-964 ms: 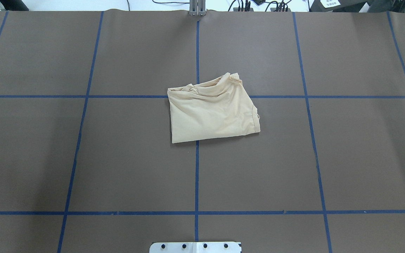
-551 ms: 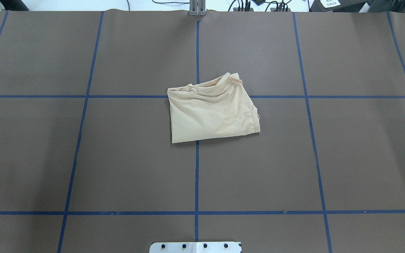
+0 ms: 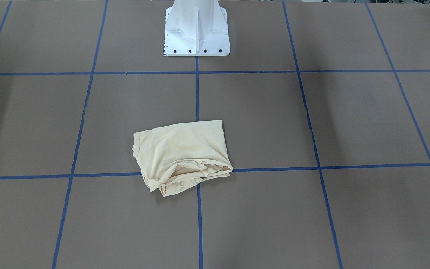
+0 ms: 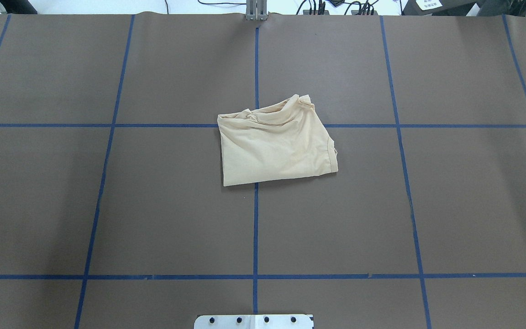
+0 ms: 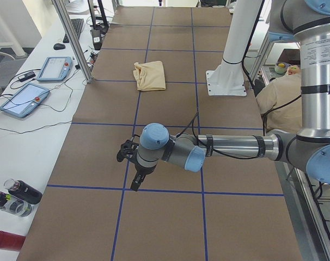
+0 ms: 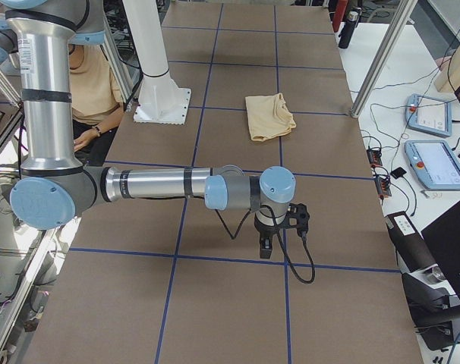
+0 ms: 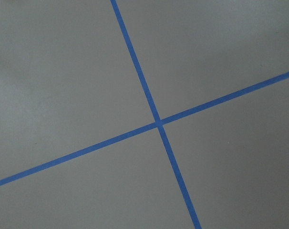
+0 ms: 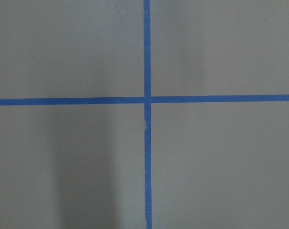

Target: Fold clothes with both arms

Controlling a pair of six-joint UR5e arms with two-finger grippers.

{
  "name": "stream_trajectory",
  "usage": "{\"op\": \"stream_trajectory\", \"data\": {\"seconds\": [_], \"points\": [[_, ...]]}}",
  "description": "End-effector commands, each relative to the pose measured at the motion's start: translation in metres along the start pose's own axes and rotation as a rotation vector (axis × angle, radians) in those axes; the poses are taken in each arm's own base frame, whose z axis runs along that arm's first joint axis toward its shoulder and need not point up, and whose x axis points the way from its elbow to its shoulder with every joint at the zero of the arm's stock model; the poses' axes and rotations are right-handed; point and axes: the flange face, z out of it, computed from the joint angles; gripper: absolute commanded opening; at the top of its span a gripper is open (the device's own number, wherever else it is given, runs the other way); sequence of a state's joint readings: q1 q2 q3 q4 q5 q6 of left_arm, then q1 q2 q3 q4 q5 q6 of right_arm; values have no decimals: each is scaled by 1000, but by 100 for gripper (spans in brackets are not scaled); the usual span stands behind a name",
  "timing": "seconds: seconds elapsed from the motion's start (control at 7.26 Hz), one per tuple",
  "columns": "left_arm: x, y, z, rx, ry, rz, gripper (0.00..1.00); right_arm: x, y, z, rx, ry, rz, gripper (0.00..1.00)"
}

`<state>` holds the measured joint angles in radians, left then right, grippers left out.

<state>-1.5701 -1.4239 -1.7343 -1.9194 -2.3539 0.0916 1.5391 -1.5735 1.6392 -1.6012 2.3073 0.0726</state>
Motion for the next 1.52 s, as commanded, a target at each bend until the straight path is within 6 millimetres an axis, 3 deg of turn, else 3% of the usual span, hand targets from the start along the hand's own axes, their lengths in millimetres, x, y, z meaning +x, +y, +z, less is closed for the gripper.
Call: {"op": "stream_trajectory", "data": {"seconds": [0.0,0.14,0.69,0.96,1.1,1.38], "points": [[24,22,-13,0,84,-150,99,6,6,2,-7,10,13,100],[22,34,-12,-7,53,-152,99,10,14,7,-17,-1,24,100],[8,31,-9,-11,-56,-155,99,17,28,19,-41,-55,43,100],[9,39,-10,-13,-45,-159,99,17,26,19,-41,-51,41,100],[18,31,-21,10,-47,-137,99,18,30,21,-45,-60,43,100],[3,43,-3,-33,-58,-176,99,17,29,18,-40,-57,42,100]]}}
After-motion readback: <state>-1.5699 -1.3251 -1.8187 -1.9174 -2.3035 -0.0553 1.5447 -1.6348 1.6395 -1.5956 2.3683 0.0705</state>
